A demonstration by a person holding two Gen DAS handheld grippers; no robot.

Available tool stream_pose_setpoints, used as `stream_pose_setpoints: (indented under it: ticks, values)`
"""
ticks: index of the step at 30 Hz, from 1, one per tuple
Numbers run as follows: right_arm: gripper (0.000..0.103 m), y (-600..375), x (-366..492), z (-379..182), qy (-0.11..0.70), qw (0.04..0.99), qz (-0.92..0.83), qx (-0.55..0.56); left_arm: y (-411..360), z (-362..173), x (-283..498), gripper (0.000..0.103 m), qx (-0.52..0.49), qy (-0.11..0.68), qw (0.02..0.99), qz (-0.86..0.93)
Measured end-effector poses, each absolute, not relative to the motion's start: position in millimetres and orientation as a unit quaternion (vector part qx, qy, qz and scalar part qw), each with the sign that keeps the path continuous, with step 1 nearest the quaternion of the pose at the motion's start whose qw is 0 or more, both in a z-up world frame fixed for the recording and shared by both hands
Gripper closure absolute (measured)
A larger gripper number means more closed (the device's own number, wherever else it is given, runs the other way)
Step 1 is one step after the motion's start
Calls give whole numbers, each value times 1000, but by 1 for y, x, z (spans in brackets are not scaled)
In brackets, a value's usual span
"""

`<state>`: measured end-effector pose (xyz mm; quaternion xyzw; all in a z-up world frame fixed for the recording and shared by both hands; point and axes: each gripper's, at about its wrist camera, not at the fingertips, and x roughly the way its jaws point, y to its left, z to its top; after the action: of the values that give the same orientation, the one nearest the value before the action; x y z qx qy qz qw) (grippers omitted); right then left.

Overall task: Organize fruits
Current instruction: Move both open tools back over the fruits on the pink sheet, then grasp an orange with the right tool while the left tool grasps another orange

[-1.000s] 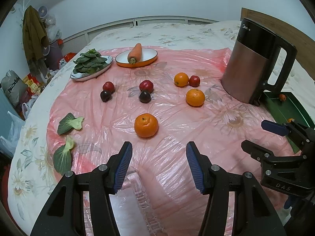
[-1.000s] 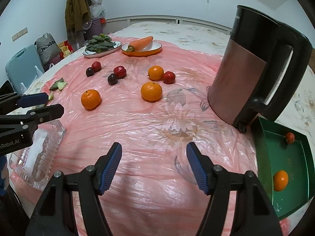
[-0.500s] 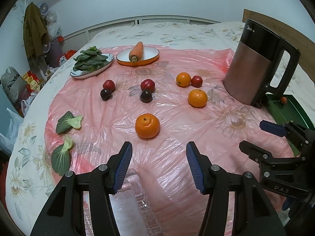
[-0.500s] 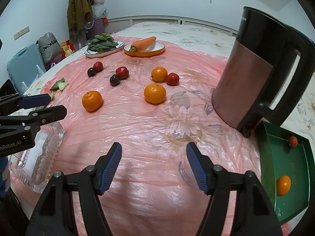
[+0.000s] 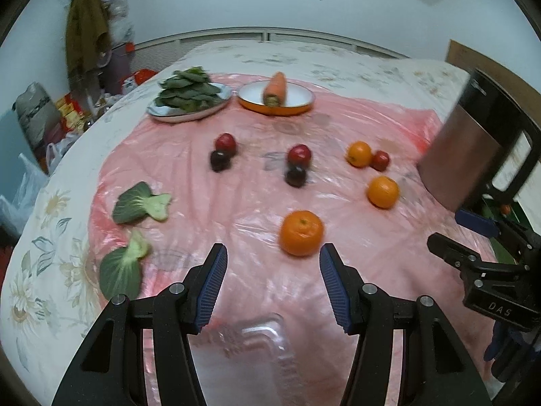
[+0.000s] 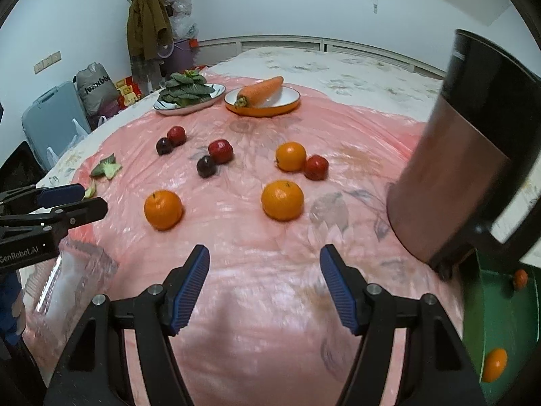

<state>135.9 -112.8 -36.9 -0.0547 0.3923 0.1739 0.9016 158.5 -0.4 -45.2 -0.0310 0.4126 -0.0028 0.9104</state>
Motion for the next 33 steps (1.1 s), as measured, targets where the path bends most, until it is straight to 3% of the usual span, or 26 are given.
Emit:
stream_pose_setpoints:
  ticks: [23,25,27,33]
  values:
    - [11,-106,227,-72,410,895,175,-29,-22,-87,220,52,-44,467,882,-40]
    - [16,-103,231,-76,415,892,178,-29,-24,-91,223,53,-43,471,880,-42]
    - [36,-101,233,-80,418,890,181,-30,-24,-93,226,55,-46,475,877,-46]
    - [41,-101,240,-87,428,886,176,-29,-22,-103,236,61,-62,497,864,-59]
